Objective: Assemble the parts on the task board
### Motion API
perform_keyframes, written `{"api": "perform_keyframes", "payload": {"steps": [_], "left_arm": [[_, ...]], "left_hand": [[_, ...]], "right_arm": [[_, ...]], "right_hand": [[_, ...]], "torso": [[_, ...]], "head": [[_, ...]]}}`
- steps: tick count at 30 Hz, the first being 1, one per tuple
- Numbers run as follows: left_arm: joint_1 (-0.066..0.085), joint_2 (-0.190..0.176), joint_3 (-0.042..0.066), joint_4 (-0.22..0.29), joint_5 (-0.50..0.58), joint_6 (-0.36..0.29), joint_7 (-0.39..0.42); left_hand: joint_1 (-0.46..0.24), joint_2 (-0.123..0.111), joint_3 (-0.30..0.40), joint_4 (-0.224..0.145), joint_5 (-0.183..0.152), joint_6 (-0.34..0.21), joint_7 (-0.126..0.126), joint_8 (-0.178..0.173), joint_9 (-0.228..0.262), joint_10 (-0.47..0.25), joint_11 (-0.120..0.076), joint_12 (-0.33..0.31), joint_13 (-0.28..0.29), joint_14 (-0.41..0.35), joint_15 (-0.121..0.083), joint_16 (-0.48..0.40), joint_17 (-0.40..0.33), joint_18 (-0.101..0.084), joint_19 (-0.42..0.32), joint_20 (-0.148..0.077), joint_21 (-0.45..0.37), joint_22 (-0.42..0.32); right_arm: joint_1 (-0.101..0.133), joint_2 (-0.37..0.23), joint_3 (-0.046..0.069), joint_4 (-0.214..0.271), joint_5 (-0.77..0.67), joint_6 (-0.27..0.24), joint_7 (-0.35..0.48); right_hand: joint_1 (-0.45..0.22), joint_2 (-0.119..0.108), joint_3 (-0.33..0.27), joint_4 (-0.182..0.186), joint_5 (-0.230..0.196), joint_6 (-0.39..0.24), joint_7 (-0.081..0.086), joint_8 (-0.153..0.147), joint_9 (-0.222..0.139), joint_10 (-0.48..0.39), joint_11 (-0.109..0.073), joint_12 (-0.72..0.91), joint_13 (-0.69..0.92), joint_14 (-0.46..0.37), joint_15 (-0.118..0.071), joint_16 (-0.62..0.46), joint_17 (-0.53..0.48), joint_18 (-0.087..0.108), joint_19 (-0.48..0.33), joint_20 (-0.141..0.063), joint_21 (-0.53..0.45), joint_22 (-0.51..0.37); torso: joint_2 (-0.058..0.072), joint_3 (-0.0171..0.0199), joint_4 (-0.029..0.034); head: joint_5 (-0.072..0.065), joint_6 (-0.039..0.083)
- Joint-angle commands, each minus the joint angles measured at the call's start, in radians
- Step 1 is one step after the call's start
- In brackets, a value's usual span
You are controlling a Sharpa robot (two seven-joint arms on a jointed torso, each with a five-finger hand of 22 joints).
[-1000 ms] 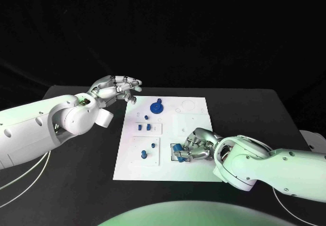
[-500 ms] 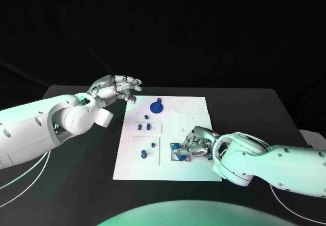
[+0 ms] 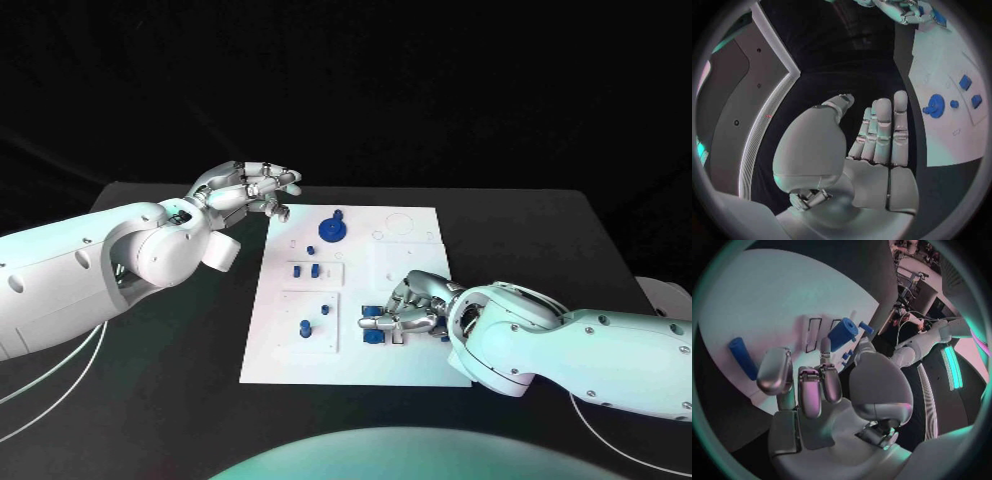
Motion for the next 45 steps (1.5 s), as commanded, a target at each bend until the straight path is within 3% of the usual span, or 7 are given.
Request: {"api": "perform_keyframes", "payload": {"steps": [1,5,9,15,23,29,45], "left_arm": [[0.000,0.000,0.001,0.004,0.003,0.009,0.002],[0.000,-0.001,0.001,0.005,0.003,0.008,0.001],[0.000,-0.003,0.001,0.005,0.003,0.007,0.001],[0.000,-0.005,0.001,0.005,0.003,0.007,0.001],[0.000,-0.002,0.001,0.003,0.003,0.009,0.001],[0.000,-0.001,0.000,0.001,0.003,0.009,0.001],[0.000,-0.003,0.000,0.002,0.003,0.009,-0.001]], "left_hand": [[-0.010,0.004,-0.003,0.001,0.004,-0.008,0.000,0.005,-0.002,-0.006,0.001,0.003,-0.001,-0.008,-0.001,0.007,-0.001,0.011,0.003,0.005,-0.006,-0.002],[-0.010,0.004,-0.003,0.002,0.004,-0.009,0.000,0.005,-0.002,-0.007,0.001,0.003,-0.001,-0.008,-0.001,0.007,-0.001,0.011,0.004,0.005,-0.006,-0.002],[-0.010,0.005,-0.003,0.002,0.004,-0.010,0.000,0.005,-0.002,-0.007,0.001,0.003,-0.001,-0.008,-0.001,0.007,-0.001,0.011,0.004,0.005,-0.006,-0.002],[-0.010,0.005,-0.003,0.002,0.004,-0.010,0.000,0.005,-0.002,-0.007,0.001,0.003,-0.001,-0.008,-0.001,0.007,-0.001,0.011,0.004,0.005,-0.006,-0.002],[-0.010,0.005,-0.003,0.002,0.004,-0.010,0.000,0.005,-0.002,-0.007,0.001,0.003,-0.001,-0.008,-0.001,0.007,-0.001,0.011,0.004,0.005,-0.006,-0.002],[-0.010,0.005,-0.003,0.002,0.004,-0.010,0.000,0.005,-0.002,-0.007,0.001,0.003,-0.001,-0.008,-0.001,0.007,-0.001,0.011,0.004,0.005,-0.006,-0.002],[-0.009,0.009,-0.003,0.003,0.004,-0.012,0.000,0.006,-0.002,-0.009,0.001,0.005,-0.001,-0.006,-0.001,0.009,-0.001,0.011,0.005,0.005,-0.005,-0.002]], "right_arm": [[0.000,-0.003,0.000,0.005,-0.014,0.017,0.004],[0.000,-0.012,0.000,0.019,-0.021,0.015,0.006],[0.000,-0.026,0.000,0.036,-0.027,0.018,0.009],[0.000,-0.053,0.000,0.058,-0.023,0.059,0.021],[-0.001,-0.060,0.000,0.055,-0.018,0.076,0.023],[-0.001,-0.053,0.000,0.038,-0.005,0.075,0.020],[-0.001,-0.058,0.000,0.031,0.035,0.075,0.035]], "right_hand": [[-0.011,-0.003,-0.009,0.000,-0.004,-0.004,0.002,-0.006,0.001,0.031,0.002,-0.005,0.122,0.103,-0.002,0.001,0.249,0.002,-0.005,-0.001,-0.005,0.108],[-0.017,-0.003,-0.012,0.000,-0.004,-0.004,0.001,-0.006,0.002,0.031,0.002,-0.003,0.124,0.103,-0.001,0.002,0.251,0.001,-0.004,-0.001,-0.001,0.110],[0.001,0.023,0.005,-0.002,0.016,-0.001,0.000,-0.005,0.007,0.034,0.001,0.001,0.128,0.104,-0.002,0.004,0.255,0.000,-0.001,-0.001,0.004,0.113],[0.093,0.052,0.024,-0.005,0.102,0.009,-0.005,0.001,0.020,0.039,-0.004,0.007,0.136,0.105,-0.005,0.005,0.260,-0.001,0.003,-0.004,0.010,0.118],[0.179,0.081,0.032,-0.008,0.102,0.016,-0.013,0.010,0.042,0.042,-0.011,0.012,0.141,0.106,-0.011,0.006,0.263,-0.002,0.006,-0.009,0.015,0.123],[0.178,0.102,0.029,-0.005,0.106,0.018,-0.014,0.012,0.048,0.043,-0.011,0.013,0.142,0.106,-0.012,0.006,0.263,-0.003,0.007,-0.010,0.016,0.124],[0.166,0.095,0.005,-0.005,0.097,0.019,-0.014,0.014,0.057,0.043,-0.012,0.014,0.144,0.106,-0.013,0.006,0.262,-0.002,0.006,-0.010,0.011,0.124]], "torso": [[0.000,-0.0002,-0.0012],[0.000,0.0009,0.0000],[0.000,0.0009,-0.0002],[0.000,0.0005,-0.0012],[0.000,0.0003,0.0000],[0.001,0.0002,0.0018],[0.000,0.0000,0.0000]], "head": [[-0.001,-0.001],[-0.001,-0.001],[-0.001,-0.001],[0.004,0.000],[0.001,0.000],[0.003,-0.002],[0.004,-0.003]]}}
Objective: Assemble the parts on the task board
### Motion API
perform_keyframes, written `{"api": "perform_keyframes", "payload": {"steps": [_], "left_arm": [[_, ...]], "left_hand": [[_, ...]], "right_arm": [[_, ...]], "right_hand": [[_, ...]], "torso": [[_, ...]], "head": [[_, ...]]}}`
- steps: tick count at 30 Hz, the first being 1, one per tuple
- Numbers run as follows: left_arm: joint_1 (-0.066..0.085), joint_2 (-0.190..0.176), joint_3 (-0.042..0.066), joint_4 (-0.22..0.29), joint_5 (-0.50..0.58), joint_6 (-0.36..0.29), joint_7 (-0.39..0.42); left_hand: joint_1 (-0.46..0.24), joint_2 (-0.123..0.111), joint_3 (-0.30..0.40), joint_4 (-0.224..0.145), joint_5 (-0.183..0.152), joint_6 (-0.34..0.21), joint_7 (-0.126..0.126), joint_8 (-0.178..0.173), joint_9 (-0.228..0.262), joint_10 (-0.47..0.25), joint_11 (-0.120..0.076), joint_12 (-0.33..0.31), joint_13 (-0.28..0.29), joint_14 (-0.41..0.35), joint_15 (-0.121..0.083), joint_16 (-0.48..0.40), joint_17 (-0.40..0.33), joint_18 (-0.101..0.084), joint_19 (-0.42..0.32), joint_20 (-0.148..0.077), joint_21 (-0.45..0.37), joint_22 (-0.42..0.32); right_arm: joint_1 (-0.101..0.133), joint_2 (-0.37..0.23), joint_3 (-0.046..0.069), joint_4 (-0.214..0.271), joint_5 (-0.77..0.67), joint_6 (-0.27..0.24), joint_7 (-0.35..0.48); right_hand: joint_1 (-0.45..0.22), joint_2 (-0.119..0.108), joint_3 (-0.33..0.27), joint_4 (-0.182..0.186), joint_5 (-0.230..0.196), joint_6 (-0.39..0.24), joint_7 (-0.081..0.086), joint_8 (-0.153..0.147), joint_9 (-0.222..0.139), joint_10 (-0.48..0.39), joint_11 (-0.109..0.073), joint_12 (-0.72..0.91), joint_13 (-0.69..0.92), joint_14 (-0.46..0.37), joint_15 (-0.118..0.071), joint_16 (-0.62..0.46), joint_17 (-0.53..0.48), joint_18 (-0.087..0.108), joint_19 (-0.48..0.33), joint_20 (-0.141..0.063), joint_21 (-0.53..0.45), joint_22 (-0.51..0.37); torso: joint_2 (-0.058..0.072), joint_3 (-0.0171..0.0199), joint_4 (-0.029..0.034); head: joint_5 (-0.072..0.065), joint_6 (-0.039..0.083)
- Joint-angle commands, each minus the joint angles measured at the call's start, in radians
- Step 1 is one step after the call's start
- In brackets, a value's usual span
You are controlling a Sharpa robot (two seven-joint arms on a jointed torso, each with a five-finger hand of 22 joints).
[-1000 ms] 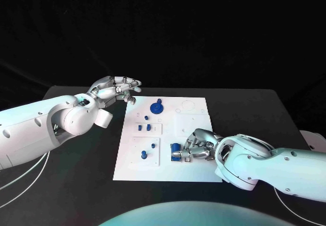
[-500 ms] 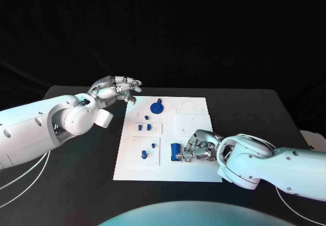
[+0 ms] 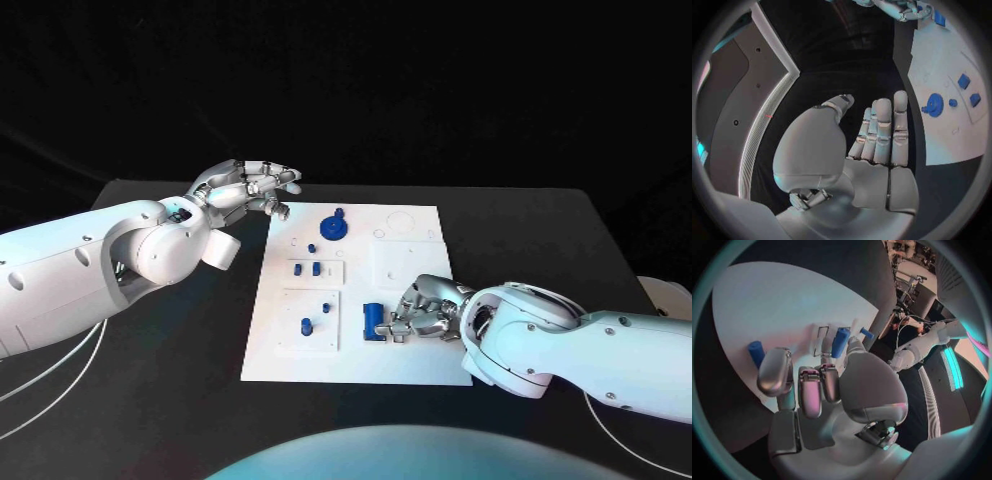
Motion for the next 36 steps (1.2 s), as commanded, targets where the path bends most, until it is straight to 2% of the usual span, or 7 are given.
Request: {"api": "perform_keyframes", "payload": {"steps": [1,6,10,18,23,27,36], "left_arm": [[0.000,0.001,0.001,0.002,0.003,0.010,0.004],[0.000,0.001,0.000,0.002,0.003,0.008,0.005],[0.000,0.001,0.000,0.002,0.003,0.008,0.005],[0.000,-0.001,0.000,0.003,0.004,0.010,0.005],[-0.001,0.000,-0.001,0.001,0.004,0.014,0.006],[-0.002,0.002,-0.001,0.001,0.004,0.016,0.007],[-0.002,0.001,-0.001,0.001,0.004,0.018,0.007]], "left_hand": [[-0.005,0.005,-0.003,0.003,0.004,-0.006,0.002,0.006,-0.001,-0.009,0.001,0.005,-0.001,-0.006,-0.001,0.005,-0.001,0.011,0.005,0.005,-0.005,-0.001],[-0.005,0.005,-0.003,0.003,0.004,-0.006,0.002,0.006,-0.001,-0.009,0.001,0.005,-0.001,-0.006,-0.001,0.005,-0.001,0.011,0.005,0.005,-0.005,-0.001],[-0.005,0.006,-0.003,0.004,0.004,-0.007,0.002,0.007,-0.001,-0.009,0.001,0.005,-0.001,-0.006,-0.001,0.006,-0.001,0.011,0.005,0.005,-0.005,-0.001],[-0.005,0.006,-0.003,0.004,0.004,-0.007,0.002,0.007,-0.001,-0.009,0.001,0.005,-0.001,-0.006,-0.001,0.006,-0.001,0.011,0.005,0.005,-0.005,-0.001],[-0.005,0.006,-0.004,0.004,0.004,-0.007,0.002,0.008,-0.001,-0.009,0.001,0.006,-0.001,-0.006,-0.001,0.006,-0.001,0.011,0.005,0.005,-0.005,-0.001],[-0.005,0.006,-0.004,0.004,0.004,-0.007,0.002,0.008,-0.001,-0.009,0.001,0.006,-0.001,-0.006,-0.001,0.006,-0.001,0.011,0.005,0.005,-0.005,-0.001],[-0.005,0.006,-0.004,0.005,0.004,-0.008,0.002,0.008,-0.001,-0.010,0.001,0.007,-0.001,-0.006,-0.001,0.006,-0.001,0.011,0.006,0.005,-0.005,-0.001]], "right_arm": [[-0.001,-0.010,0.000,0.008,0.022,0.004,0.021],[0.001,-0.053,0.000,0.025,0.007,-0.062,0.042],[0.019,-0.105,0.000,0.036,-0.033,-0.101,0.055],[0.037,-0.191,0.000,0.036,-0.146,-0.085,0.044],[0.026,-0.217,-0.001,0.033,-0.189,-0.077,0.034],[0.011,-0.225,-0.001,0.030,-0.221,-0.057,0.020],[-0.024,-0.206,-0.002,0.012,-0.247,-0.024,0.007]], "right_hand": [[-0.009,-0.002,-0.007,-0.001,-0.008,0.004,0.000,0.006,0.002,0.043,-0.004,0.004,0.144,0.106,-0.005,0.006,0.262,-0.002,0.002,-0.007,-0.003,0.124],[0.011,-0.002,-0.012,-0.004,-0.006,-0.011,0.003,0.000,0.007,0.042,-0.002,0.002,0.143,0.105,-0.004,0.005,0.259,-0.001,0.001,-0.006,-0.008,0.123],[0.054,-0.003,-0.015,-0.005,0.001,-0.020,0.005,0.000,0.019,0.041,-0.001,0.000,0.143,0.105,-0.002,0.005,0.259,-0.001,0.001,-0.005,-0.010,0.125],[0.128,-0.004,-0.022,-0.004,0.002,-0.047,0.014,-0.022,0.026,0.037,0.006,-0.007,0.139,0.104,0.003,0.004,0.255,-0.002,0.001,-0.001,-0.011,0.127],[0.143,0.001,-0.027,-0.004,-0.009,-0.050,0.017,-0.037,0.016,0.036,0.009,-0.009,0.138,0.104,0.005,0.003,0.255,-0.002,0.000,0.001,-0.014,0.127],[0.153,0.005,-0.030,-0.004,-0.005,-0.039,0.015,-0.038,0.014,0.037,0.008,-0.007,0.140,0.105,0.006,0.004,0.257,-0.003,0.002,0.002,-0.007,0.130],[0.159,0.007,-0.034,-0.003,-0.001,-0.026,0.013,-0.037,0.014,0.037,0.006,-0.008,0.139,0.105,0.004,0.004,0.257,-0.003,0.002,0.002,-0.008,0.130]], "torso": [[0.000,-0.0001,-0.0007],[-0.002,-0.0009,-0.0024],[-0.002,0.0000,-0.0019],[-0.001,0.0023,-0.0044],[-0.001,0.0044,-0.0063],[-0.001,0.0020,-0.0049],[0.000,0.0017,-0.0015]], "head": [[-0.001,0.002],[-0.003,0.003],[-0.011,0.003],[-0.034,0.010],[-0.040,0.011],[-0.045,0.011],[-0.048,0.006]]}}
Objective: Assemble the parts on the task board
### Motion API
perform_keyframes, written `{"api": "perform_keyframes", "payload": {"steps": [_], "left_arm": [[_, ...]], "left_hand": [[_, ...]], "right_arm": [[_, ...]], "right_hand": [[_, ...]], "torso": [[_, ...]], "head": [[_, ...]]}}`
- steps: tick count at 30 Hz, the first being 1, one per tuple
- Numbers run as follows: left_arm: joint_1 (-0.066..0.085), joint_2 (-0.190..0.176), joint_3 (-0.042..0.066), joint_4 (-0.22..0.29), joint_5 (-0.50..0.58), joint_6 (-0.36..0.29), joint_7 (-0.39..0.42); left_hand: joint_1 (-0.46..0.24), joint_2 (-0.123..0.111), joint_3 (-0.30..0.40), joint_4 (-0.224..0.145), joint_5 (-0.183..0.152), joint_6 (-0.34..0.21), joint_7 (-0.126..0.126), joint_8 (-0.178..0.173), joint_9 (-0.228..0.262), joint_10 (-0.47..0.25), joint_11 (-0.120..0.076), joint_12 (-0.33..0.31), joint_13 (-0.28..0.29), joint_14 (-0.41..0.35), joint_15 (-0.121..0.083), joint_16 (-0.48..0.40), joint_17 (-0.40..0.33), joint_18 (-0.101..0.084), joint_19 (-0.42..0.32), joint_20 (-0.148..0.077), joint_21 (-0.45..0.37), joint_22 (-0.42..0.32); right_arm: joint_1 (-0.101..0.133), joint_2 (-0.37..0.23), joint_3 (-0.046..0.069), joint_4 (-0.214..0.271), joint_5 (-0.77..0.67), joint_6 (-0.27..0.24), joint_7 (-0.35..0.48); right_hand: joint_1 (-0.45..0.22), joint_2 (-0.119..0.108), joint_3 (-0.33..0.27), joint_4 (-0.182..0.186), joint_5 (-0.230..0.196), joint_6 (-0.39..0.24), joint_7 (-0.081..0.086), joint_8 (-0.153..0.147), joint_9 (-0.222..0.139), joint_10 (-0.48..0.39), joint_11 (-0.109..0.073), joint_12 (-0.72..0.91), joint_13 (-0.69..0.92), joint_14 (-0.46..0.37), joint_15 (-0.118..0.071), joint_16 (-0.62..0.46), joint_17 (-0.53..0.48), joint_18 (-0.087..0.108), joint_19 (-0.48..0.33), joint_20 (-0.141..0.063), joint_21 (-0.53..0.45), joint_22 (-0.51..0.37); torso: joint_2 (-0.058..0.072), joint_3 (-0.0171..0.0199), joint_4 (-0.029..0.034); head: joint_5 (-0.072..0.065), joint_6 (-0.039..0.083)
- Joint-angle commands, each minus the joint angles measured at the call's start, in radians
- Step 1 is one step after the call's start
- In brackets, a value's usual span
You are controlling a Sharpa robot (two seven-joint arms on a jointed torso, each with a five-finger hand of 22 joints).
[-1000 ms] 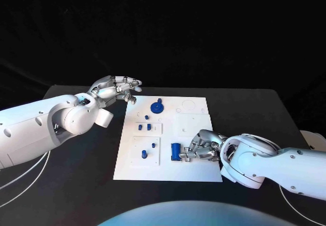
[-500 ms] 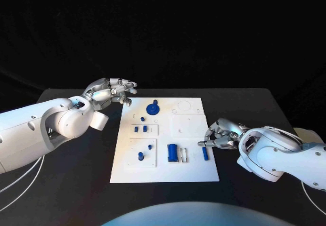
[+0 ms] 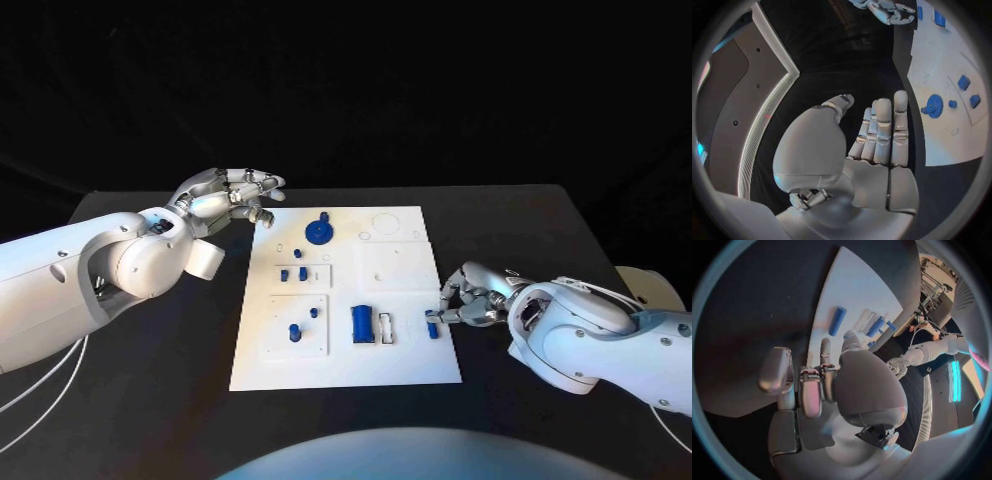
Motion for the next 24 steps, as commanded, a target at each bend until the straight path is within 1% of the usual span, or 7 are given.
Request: {"api": "perform_keyframes", "payload": {"steps": [1,5,6,10,15,20,24], "left_arm": [[0.000,0.001,0.001,0.002,0.004,0.017,0.007],[-0.001,-0.001,0.001,0.002,0.004,0.019,0.006],[-0.001,-0.001,0.001,0.002,0.004,0.020,0.006],[-0.001,-0.002,0.001,0.000,0.004,0.021,0.005],[-0.001,-0.003,0.001,0.000,0.004,0.021,0.004],[-0.002,-0.003,0.001,0.000,0.004,0.022,0.004],[-0.003,-0.003,0.001,0.000,0.004,0.022,0.004]], "left_hand": [[-0.005,0.006,-0.002,0.002,0.004,-0.008,0.002,0.004,-0.001,-0.006,-0.003,0.007,-0.001,-0.006,-0.001,0.007,-0.001,0.011,0.002,0.002,-0.005,-0.001],[-0.005,0.006,-0.002,0.002,0.004,-0.008,0.002,0.004,-0.001,-0.006,-0.003,0.007,-0.001,-0.006,-0.001,0.007,-0.001,0.011,0.002,0.002,-0.005,-0.001],[-0.005,0.006,-0.002,0.002,0.004,-0.008,0.002,0.004,-0.001,-0.006,-0.003,0.007,-0.001,-0.006,-0.001,0.007,-0.001,0.011,0.002,0.002,-0.005,-0.001],[-0.005,0.006,-0.002,0.002,0.004,-0.008,0.002,0.004,-0.001,-0.006,-0.003,0.007,-0.001,-0.006,-0.001,0.007,-0.001,0.011,0.002,0.002,-0.005,-0.001],[-0.005,0.006,-0.002,0.002,0.004,-0.008,0.002,0.004,-0.001,-0.006,-0.003,0.007,-0.001,-0.006,-0.001,0.007,-0.001,0.011,0.002,0.002,-0.005,-0.001],[-0.005,0.006,-0.002,0.002,0.004,-0.008,0.002,0.004,-0.001,-0.006,-0.003,0.007,-0.001,-0.006,-0.001,0.007,-0.001,0.011,0.002,0.002,-0.005,-0.001],[-0.005,0.007,-0.002,0.003,0.004,-0.009,0.002,0.006,-0.002,-0.008,-0.002,0.008,-0.001,-0.006,-0.001,0.007,-0.002,0.011,0.002,0.002,-0.004,-0.002]], "right_arm": [[-0.013,0.015,0.000,-0.008,-0.048,0.037,-0.014],[-0.024,0.031,0.000,-0.016,-0.050,0.039,-0.015],[-0.026,0.035,0.000,-0.019,-0.050,0.039,-0.016],[-0.033,0.046,0.000,-0.028,-0.050,0.044,-0.017],[-0.037,0.054,0.000,-0.040,-0.051,0.054,-0.018],[-0.040,0.062,0.000,-0.050,-0.060,0.066,-0.019],[-0.043,0.071,-0.001,-0.059,-0.078,0.082,-0.020]], "right_hand": [[0.011,0.002,-0.006,0.000,0.007,0.007,0.001,-0.002,-0.001,0.037,0.006,-0.004,0.136,0.105,0.004,0.004,0.257,-0.003,0.002,0.002,0.003,0.131],[0.011,0.002,-0.006,0.000,0.007,0.007,0.001,-0.002,-0.001,0.037,0.006,-0.004,0.136,0.105,0.004,0.004,0.257,-0.003,0.002,0.002,0.003,0.131],[0.011,0.002,-0.006,0.000,0.007,0.007,0.001,-0.002,-0.001,0.037,0.006,-0.004,0.136,0.105,0.004,0.004,0.257,-0.003,0.002,0.002,0.003,0.131],[0.012,0.002,-0.006,0.000,0.008,0.008,0.001,-0.003,-0.002,0.037,0.006,-0.003,0.136,0.105,0.004,0.004,0.257,-0.002,0.002,0.001,0.003,0.131],[0.030,0.003,-0.011,-0.001,0.019,0.011,-0.001,-0.010,-0.005,0.036,0.004,-0.005,0.135,0.104,0.002,0.004,0.255,-0.002,0.002,0.000,0.000,0.131],[0.086,0.011,-0.012,-0.003,0.027,0.019,-0.004,-0.022,-0.012,0.036,0.001,-0.006,0.135,0.104,0.000,0.003,0.255,-0.002,0.002,-0.002,-0.003,0.132],[0.156,0.014,-0.010,-0.008,0.030,0.029,-0.007,-0.032,-0.018,0.036,-0.001,-0.006,0.136,0.104,-0.003,0.003,0.254,-0.002,0.002,-0.004,-0.004,0.134]], "torso": [[0.000,-0.0005,0.0032],[0.000,-0.0001,0.0029],[0.000,0.0002,0.0022],[-0.001,-0.0010,0.0021],[-0.001,0.0000,0.0001],[-0.001,-0.0003,0.0002],[-0.001,-0.0003,0.0002]], "head": [[0.000,-0.002],[0.003,-0.001],[0.005,0.003],[0.006,0.003],[0.009,0.003],[0.008,0.005],[0.007,0.005]]}}
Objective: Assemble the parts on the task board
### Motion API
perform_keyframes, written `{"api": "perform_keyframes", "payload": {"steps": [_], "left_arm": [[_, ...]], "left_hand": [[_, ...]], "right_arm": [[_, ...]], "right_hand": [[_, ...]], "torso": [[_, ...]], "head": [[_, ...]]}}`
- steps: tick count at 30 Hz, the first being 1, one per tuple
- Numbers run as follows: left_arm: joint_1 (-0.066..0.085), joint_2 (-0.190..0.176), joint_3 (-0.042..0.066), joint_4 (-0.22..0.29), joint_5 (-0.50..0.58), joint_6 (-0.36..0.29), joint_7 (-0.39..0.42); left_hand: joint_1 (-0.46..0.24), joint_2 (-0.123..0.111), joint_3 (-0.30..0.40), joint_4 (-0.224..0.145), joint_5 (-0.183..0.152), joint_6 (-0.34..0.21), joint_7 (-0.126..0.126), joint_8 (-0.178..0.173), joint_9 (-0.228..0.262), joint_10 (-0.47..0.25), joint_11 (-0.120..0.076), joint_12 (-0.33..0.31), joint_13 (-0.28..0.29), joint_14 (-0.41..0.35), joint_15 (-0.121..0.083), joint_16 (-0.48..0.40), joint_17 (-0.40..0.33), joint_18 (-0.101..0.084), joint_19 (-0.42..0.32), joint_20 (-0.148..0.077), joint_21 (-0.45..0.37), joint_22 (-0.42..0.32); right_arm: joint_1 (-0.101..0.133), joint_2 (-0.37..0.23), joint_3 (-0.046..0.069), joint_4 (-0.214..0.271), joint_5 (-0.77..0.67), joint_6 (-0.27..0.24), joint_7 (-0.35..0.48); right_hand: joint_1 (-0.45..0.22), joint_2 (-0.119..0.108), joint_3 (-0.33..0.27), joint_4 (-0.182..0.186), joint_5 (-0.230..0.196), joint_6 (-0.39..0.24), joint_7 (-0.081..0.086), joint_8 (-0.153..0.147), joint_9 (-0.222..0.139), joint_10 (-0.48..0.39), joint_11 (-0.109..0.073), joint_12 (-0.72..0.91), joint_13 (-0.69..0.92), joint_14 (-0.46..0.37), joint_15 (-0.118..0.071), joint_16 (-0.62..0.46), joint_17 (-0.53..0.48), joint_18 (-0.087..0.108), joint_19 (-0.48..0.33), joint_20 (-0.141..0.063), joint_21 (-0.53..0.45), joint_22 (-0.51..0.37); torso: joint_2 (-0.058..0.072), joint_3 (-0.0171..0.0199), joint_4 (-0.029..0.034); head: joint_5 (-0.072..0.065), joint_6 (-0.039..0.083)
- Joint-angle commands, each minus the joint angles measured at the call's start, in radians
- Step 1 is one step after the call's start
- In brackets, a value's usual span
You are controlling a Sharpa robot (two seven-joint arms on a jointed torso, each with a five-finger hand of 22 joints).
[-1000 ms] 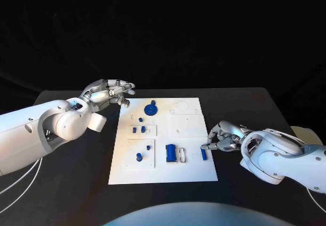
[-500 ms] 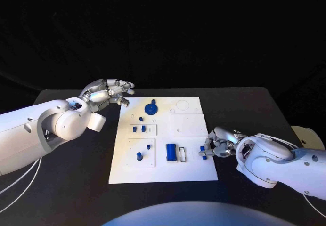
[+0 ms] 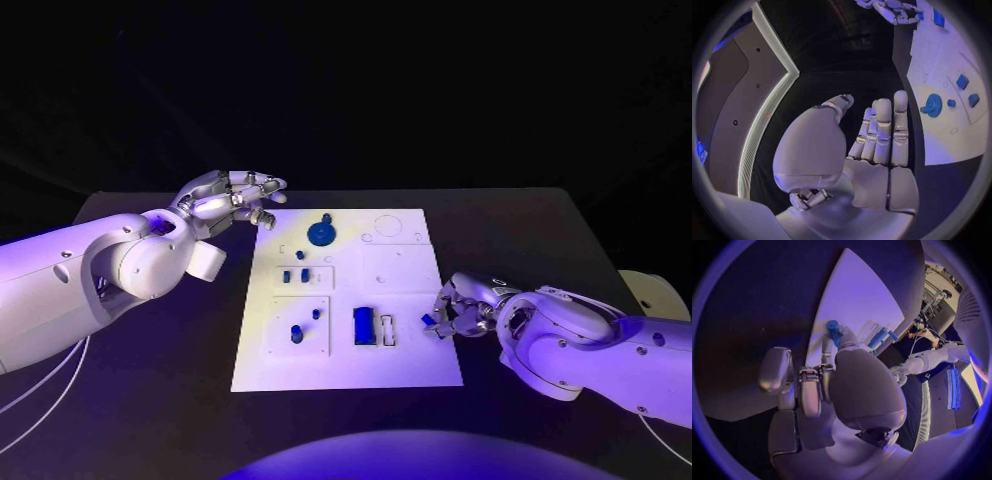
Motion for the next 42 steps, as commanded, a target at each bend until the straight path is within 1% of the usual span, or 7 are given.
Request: {"api": "perform_keyframes", "payload": {"steps": [1,5,17,22,23,25,42], "left_arm": [[0.000,0.001,0.001,0.001,0.004,0.017,0.004],[-0.001,0.000,0.001,0.001,0.004,0.017,0.003],[-0.001,0.000,0.001,0.003,0.002,0.022,-0.006],[-0.001,-0.001,0.000,0.004,0.000,0.022,-0.010],[-0.001,-0.001,0.000,0.004,0.000,0.023,-0.011],[-0.001,-0.002,0.000,0.005,0.000,0.022,-0.013],[-0.001,-0.002,0.000,0.007,-0.004,0.017,-0.015]], "left_hand": [[-0.005,0.007,-0.002,0.003,0.004,-0.006,-0.002,0.006,-0.002,-0.008,-0.002,0.003,-0.001,-0.006,0.000,0.003,-0.002,0.011,0.002,0.002,-0.004,-0.002],[-0.005,0.007,-0.002,0.003,0.004,-0.006,-0.002,0.006,-0.002,-0.008,-0.002,0.003,-0.001,-0.006,0.000,0.003,-0.002,0.011,0.002,0.002,-0.004,-0.002],[-0.006,0.008,-0.003,0.004,0.004,-0.006,-0.001,0.007,-0.002,-0.009,-0.002,0.004,-0.001,-0.006,0.000,0.004,-0.002,0.011,0.002,0.002,-0.004,-0.002],[-0.005,0.008,-0.003,0.004,0.004,-0.007,-0.002,0.007,-0.002,-0.009,-0.002,0.004,-0.001,-0.006,0.000,0.004,-0.002,0.011,0.002,0.002,-0.004,-0.002],[-0.005,0.008,-0.003,0.004,0.004,-0.007,-0.002,0.007,-0.002,-0.009,-0.002,0.004,-0.001,-0.006,0.000,0.004,-0.002,0.011,0.002,0.002,-0.004,-0.002],[-0.005,0.008,-0.003,0.004,0.004,-0.007,-0.002,0.007,-0.002,-0.009,-0.002,0.004,-0.001,-0.006,0.000,0.004,-0.002,0.011,0.002,0.002,-0.004,-0.002],[-0.001,0.011,-0.002,0.002,0.005,-0.007,-0.002,0.009,-0.002,-0.011,-0.002,0.005,-0.001,-0.006,-0.001,0.004,-0.002,0.011,0.003,0.002,-0.004,-0.002]], "right_arm": [[-0.009,0.008,-0.006,-0.009,-0.035,0.060,-0.012],[-0.010,0.009,-0.006,-0.010,-0.043,0.069,-0.013],[-0.009,0.002,-0.006,0.026,0.071,-0.022,-0.003],[-0.006,0.000,-0.005,0.047,0.112,-0.074,0.008],[-0.006,0.000,-0.005,0.052,0.122,-0.086,0.011],[-0.005,0.001,-0.005,0.061,0.134,-0.104,0.014],[-0.002,0.067,-0.005,0.065,0.355,-0.177,0.058]], "right_hand": [[0.070,0.019,0.004,-0.008,-0.004,0.010,-0.005,-0.016,-0.017,0.039,-0.007,-0.006,0.133,0.104,-0.005,0.003,0.254,-0.002,0.002,-0.005,-0.004,0.134],[0.140,0.025,0.030,-0.005,-0.026,0.020,-0.006,-0.030,-0.027,0.038,-0.008,-0.007,0.133,0.103,-0.006,0.002,0.252,-0.002,0.002,-0.007,-0.006,0.136],[0.113,0.010,0.159,0.003,0.209,0.027,-0.009,-0.056,-0.032,0.041,-0.012,-0.004,0.139,0.106,-0.010,0.006,0.263,-0.006,0.012,-0.012,0.011,0.146],[0.070,-0.055,0.328,0.002,0.191,0.020,-0.006,-0.047,-0.008,0.043,-0.013,-0.003,0.141,0.106,-0.008,0.006,0.263,-0.006,0.014,-0.012,0.011,0.147],[0.009,-0.117,0.490,-0.002,0.191,0.015,-0.002,-0.036,0.015,0.044,-0.011,-0.005,0.141,0.106,-0.008,0.006,0.263,-0.007,0.015,-0.008,0.009,0.148],[-0.028,-0.129,0.545,-0.004,0.201,0.003,0.000,-0.040,0.018,0.044,-0.004,-0.005,0.141,0.106,-0.004,0.006,0.263,-0.006,0.015,-0.007,0.008,0.147],[-0.128,-0.167,0.640,-0.006,0.184,0.003,0.001,-0.031,0.034,0.048,-0.003,0.002,0.147,0.106,-0.003,0.006,0.263,-0.005,0.016,-0.006,0.002,0.146]], "torso": [[0.001,0.0000,0.0000],[0.001,0.0000,0.0003],[0.000,-0.0007,0.0011],[0.001,-0.0021,0.0010],[0.000,-0.0021,0.0011],[0.001,-0.0014,0.0008],[0.002,-0.0014,0.0012]], "head": [[-0.001,0.000],[-0.001,0.000],[-0.004,0.006],[-0.003,0.007],[-0.002,0.007],[-0.002,0.009],[0.005,0.002]]}}
